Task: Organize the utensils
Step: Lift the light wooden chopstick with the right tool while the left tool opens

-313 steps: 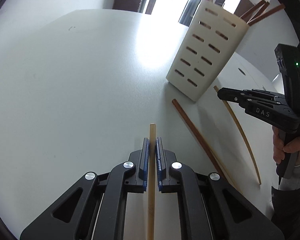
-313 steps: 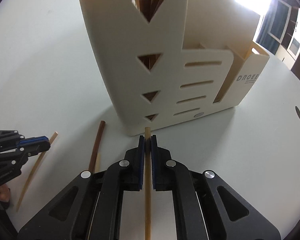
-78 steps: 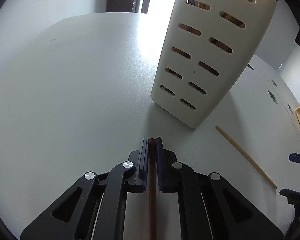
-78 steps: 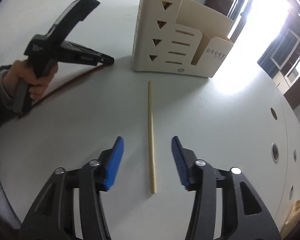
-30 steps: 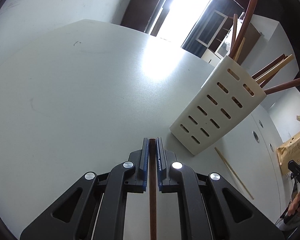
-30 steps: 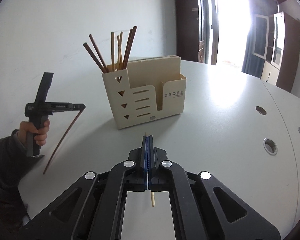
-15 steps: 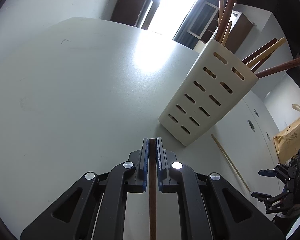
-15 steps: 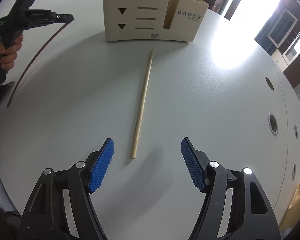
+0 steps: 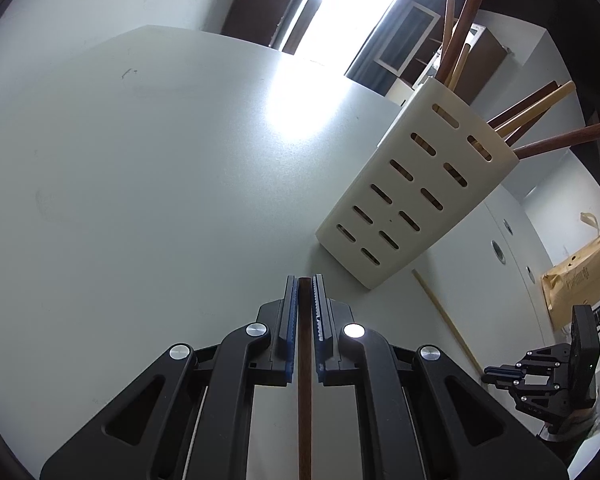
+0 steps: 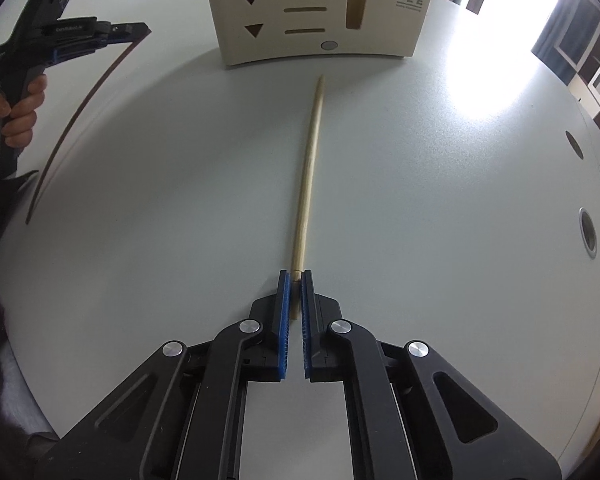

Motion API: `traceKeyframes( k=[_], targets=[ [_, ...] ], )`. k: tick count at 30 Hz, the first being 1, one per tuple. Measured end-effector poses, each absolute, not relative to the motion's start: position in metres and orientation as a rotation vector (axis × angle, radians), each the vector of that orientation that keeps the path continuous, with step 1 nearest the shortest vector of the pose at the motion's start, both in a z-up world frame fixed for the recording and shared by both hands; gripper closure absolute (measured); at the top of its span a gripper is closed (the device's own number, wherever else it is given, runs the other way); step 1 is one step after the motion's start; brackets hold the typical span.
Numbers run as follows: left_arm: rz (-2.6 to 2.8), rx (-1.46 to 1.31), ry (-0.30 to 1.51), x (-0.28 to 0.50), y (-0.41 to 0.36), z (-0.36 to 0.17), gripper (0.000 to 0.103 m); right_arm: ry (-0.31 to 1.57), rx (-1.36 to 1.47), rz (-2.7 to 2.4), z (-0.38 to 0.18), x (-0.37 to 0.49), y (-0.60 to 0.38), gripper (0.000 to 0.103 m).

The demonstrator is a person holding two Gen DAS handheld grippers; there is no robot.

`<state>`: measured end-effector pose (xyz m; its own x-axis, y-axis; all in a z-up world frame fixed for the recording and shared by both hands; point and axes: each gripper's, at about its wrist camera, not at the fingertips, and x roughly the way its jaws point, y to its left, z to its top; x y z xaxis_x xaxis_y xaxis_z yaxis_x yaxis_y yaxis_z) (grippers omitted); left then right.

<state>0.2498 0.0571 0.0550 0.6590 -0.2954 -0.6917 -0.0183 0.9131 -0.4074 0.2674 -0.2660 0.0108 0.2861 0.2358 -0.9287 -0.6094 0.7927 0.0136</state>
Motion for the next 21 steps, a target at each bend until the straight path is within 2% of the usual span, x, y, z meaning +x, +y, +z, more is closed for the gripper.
traceKeyframes(
  k=[4, 14, 19, 21],
  targets=[
    [-0.151, -0.407, 0.827, 0.246, 0.058, 0.058, 0.096, 1.051, -0.334, 0.555, 0.036, 0.261, -0.272, 0.098],
    [-0.133, -0.437, 0.788, 0.238, 0.06, 0.065, 0.096, 0.618, -0.049, 0.552, 0.136, 0.229, -0.3, 0.102],
    [-0.144, -0.43, 0.792, 0.239, 0.057, 0.065, 0.096, 0.695, -0.085, 0.545, 0.118, 0.253, -0.3, 0.102],
    [-0.148, -0.424, 0.799, 0.239, 0.055, 0.064, 0.096, 0.77, -0.123, 0.535, 0.093, 0.259, -0.291, 0.102]
  ],
)
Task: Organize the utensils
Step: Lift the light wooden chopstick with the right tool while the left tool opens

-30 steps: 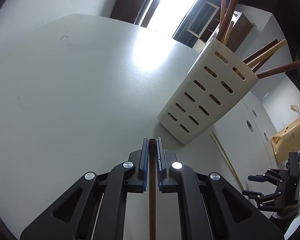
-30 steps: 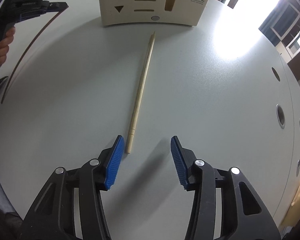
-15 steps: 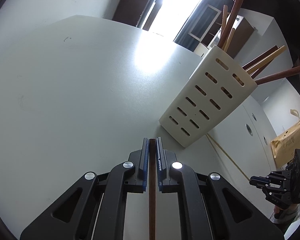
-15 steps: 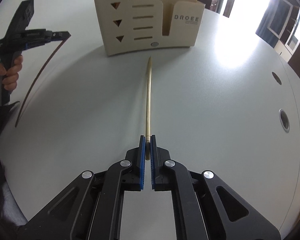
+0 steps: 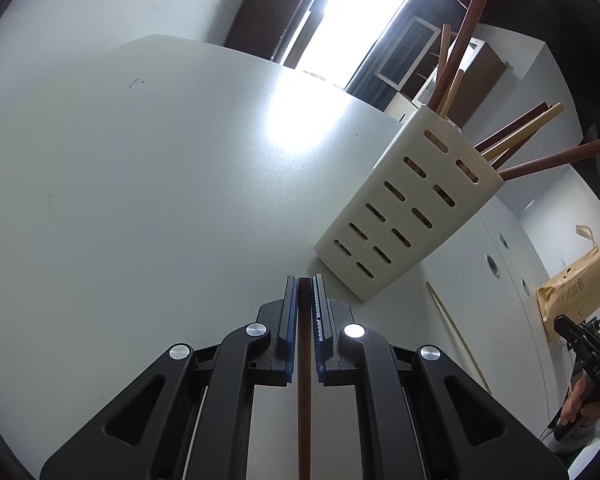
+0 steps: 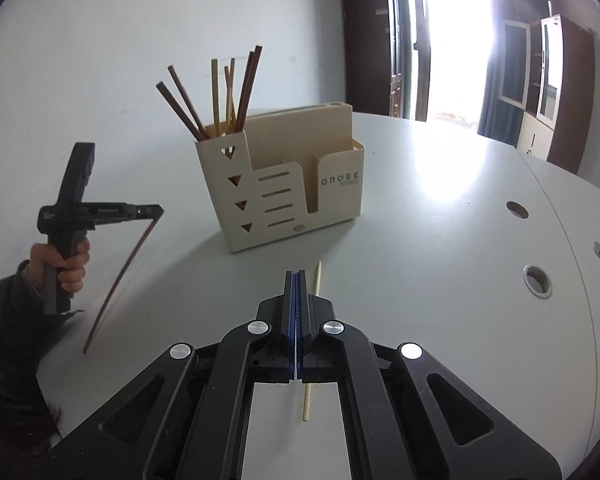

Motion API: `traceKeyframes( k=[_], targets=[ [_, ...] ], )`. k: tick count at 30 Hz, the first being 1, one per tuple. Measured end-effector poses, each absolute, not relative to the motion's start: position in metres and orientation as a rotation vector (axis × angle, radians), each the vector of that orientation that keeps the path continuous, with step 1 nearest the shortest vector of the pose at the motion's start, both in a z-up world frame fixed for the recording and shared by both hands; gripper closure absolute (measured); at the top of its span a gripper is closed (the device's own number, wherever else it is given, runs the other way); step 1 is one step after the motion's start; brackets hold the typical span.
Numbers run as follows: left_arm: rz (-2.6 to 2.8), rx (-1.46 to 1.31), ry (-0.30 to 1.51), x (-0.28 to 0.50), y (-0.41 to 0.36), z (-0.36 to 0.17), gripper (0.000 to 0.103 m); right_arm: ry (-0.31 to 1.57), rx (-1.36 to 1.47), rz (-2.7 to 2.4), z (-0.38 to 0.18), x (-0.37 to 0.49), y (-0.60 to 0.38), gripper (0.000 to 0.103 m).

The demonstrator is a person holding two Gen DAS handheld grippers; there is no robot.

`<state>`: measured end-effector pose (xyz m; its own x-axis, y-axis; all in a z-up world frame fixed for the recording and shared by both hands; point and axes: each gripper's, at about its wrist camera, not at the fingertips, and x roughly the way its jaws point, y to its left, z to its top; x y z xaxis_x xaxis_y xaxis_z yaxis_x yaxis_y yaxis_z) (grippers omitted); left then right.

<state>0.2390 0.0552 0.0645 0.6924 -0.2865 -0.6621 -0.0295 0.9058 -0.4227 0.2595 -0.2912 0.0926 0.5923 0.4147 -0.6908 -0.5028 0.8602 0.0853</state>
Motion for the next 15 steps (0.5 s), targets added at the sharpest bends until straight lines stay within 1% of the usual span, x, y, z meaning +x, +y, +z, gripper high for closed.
traceKeyframes(
  k=[1, 2, 3, 4, 8, 11, 14, 15],
  targets=[
    [-0.15, -0.421, 0.803, 0.24, 0.055, 0.064, 0.096, 0.834, -0.162, 0.53, 0.083, 0.259, -0.29, 0.099],
    [-0.15, -0.42, 0.808, 0.241, 0.055, 0.063, 0.096, 0.881, -0.206, 0.506, 0.071, 0.254, -0.29, 0.083],
    [-0.15, -0.419, 0.814, 0.243, 0.055, 0.061, 0.096, 0.906, -0.249, 0.482, 0.063, 0.249, -0.291, 0.071],
    [-0.151, -0.415, 0.819, 0.243, 0.054, 0.06, 0.096, 0.923, -0.272, 0.47, 0.056, 0.243, -0.294, 0.056],
    [-0.152, -0.393, 0.827, 0.244, 0.048, 0.058, 0.096, 0.985, -0.286, 0.442, 0.033, 0.236, -0.3, 0.055],
    [-0.16, -0.386, 0.826, 0.244, 0.046, 0.058, 0.096, 1.008, -0.24, 0.448, 0.017, 0.243, -0.301, 0.056],
    [-0.171, -0.39, 0.833, 0.244, 0.046, 0.057, 0.096, 1.053, -0.236, 0.441, -0.002, 0.247, -0.299, 0.064],
    [-0.175, -0.39, 0.836, 0.245, 0.045, 0.057, 0.096, 1.038, -0.236, 0.444, -0.003, 0.245, -0.299, 0.066]
  ],
)
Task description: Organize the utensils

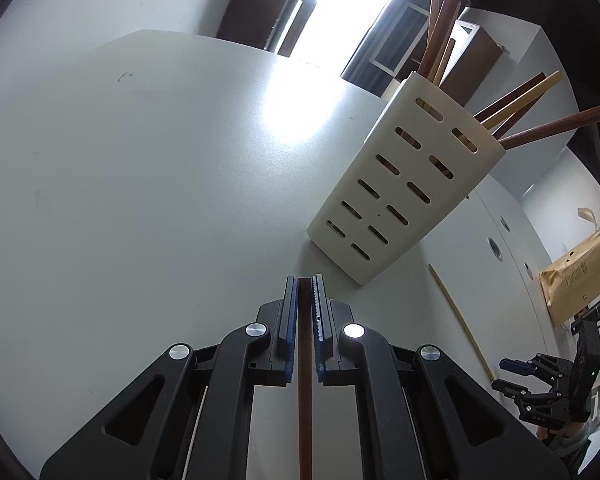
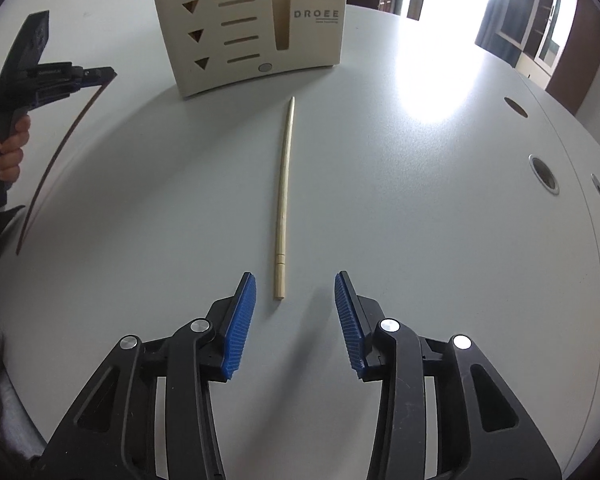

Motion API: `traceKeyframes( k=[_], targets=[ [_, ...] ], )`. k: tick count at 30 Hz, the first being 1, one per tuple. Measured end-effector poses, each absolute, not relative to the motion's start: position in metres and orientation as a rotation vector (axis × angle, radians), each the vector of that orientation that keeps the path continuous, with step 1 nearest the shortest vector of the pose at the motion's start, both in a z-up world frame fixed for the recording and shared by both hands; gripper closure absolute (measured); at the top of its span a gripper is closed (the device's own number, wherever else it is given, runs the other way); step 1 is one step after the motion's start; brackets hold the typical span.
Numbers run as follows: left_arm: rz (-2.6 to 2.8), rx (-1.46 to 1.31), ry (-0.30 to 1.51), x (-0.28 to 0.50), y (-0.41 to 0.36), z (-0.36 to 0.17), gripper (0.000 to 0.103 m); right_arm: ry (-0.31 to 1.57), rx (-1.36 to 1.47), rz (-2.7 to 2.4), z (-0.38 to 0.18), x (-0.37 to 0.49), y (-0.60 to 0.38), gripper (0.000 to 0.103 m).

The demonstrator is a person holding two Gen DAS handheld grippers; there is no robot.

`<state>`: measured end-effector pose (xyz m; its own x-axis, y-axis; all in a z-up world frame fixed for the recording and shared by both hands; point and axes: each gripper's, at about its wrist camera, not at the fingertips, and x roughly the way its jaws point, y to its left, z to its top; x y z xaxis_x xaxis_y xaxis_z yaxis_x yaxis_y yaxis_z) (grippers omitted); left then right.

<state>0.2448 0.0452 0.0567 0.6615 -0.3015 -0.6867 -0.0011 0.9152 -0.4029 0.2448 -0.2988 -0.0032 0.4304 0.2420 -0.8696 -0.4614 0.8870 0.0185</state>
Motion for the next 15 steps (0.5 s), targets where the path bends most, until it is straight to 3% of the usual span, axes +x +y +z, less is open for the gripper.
traceKeyframes(
  k=[3, 7, 15],
  targets=[
    [-0.18, -0.392, 0.841, 0.246, 0.048, 0.055, 0.096, 1.013, -0.234, 0.43, 0.002, 0.238, -0.3, 0.071],
    [-0.18, -0.39, 0.836, 0.245, 0.048, 0.056, 0.096, 0.978, -0.206, 0.434, 0.005, 0.227, -0.301, 0.097],
    [-0.168, -0.39, 0.827, 0.243, 0.05, 0.057, 0.096, 0.836, -0.08, 0.449, 0.025, 0.217, -0.312, 0.098]
  ],
)
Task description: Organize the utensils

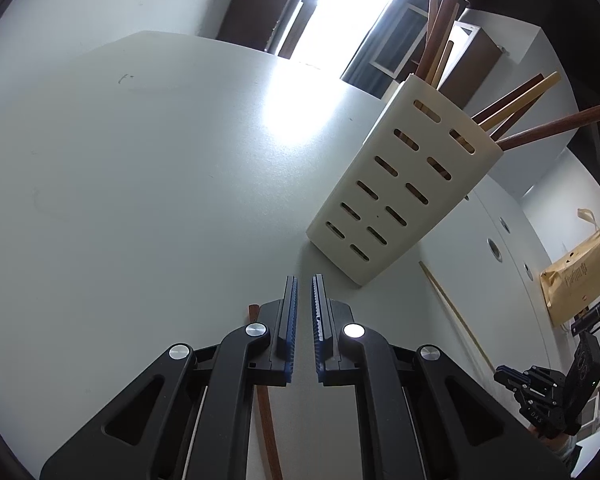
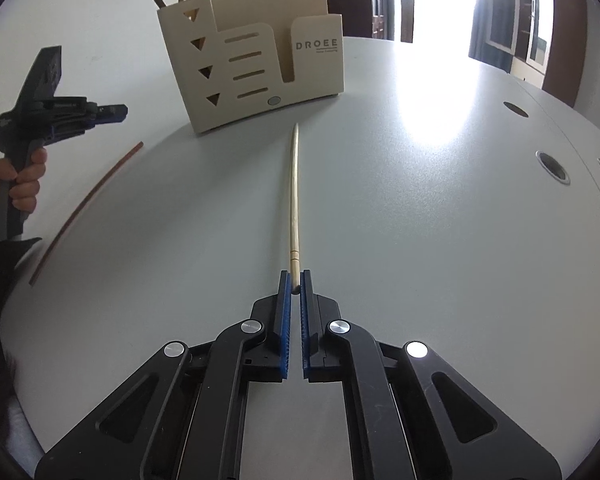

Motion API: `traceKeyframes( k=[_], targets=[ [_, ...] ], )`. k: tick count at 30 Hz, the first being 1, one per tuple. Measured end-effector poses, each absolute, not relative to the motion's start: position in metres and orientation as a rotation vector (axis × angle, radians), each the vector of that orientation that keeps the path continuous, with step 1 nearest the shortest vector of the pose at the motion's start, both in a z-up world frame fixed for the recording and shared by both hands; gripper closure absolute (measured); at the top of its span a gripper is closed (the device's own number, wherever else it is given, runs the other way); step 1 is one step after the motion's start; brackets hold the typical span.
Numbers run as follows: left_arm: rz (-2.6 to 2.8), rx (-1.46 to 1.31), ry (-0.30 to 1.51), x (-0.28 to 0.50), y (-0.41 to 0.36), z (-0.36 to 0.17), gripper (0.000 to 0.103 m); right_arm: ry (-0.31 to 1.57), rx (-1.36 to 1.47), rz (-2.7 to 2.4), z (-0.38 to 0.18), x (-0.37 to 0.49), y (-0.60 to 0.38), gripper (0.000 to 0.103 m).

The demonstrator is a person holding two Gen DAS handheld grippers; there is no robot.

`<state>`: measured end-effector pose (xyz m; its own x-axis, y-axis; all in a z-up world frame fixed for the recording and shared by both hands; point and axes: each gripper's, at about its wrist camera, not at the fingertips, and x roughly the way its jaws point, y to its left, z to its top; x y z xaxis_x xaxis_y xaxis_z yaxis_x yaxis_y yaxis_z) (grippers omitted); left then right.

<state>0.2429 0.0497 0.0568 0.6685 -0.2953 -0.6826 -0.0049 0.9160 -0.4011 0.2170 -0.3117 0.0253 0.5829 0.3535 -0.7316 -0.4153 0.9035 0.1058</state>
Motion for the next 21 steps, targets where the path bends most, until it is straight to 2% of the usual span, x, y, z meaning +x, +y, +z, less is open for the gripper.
traceKeyframes(
  k=[6, 7, 9, 12, 18, 19, 21],
  targets=[
    [-0.07, -0.244, 0.887, 0.242, 0.042, 0.06, 0.094, 0.654, -0.042, 0.454, 0.088, 0.21, -0.324, 0.098],
    [-0.042, -0.216, 0.894, 0.241, 0.042, 0.061, 0.091, 0.629, -0.04, 0.456, 0.098, 0.209, -0.324, 0.098],
    [0.001, -0.177, 0.904, 0.239, 0.041, 0.061, 0.075, 0.59, -0.04, 0.461, 0.114, 0.211, -0.32, 0.098],
    [0.053, -0.061, 0.949, 0.243, 0.031, 0.053, 0.067, 0.541, -0.038, 0.463, 0.133, 0.215, -0.313, 0.098],
    [0.078, 0.02, 1.057, 0.252, 0.024, 0.024, 0.065, 0.513, -0.035, 0.461, 0.147, 0.222, -0.305, 0.098],
    [0.075, 0.018, 1.057, 0.251, 0.025, 0.024, 0.068, 0.517, -0.029, 0.464, 0.147, 0.223, -0.305, 0.098],
    [0.071, 0.003, 1.052, 0.251, 0.027, 0.024, 0.087, 0.516, -0.013, 0.464, 0.148, 0.225, -0.306, 0.098]
  ],
)
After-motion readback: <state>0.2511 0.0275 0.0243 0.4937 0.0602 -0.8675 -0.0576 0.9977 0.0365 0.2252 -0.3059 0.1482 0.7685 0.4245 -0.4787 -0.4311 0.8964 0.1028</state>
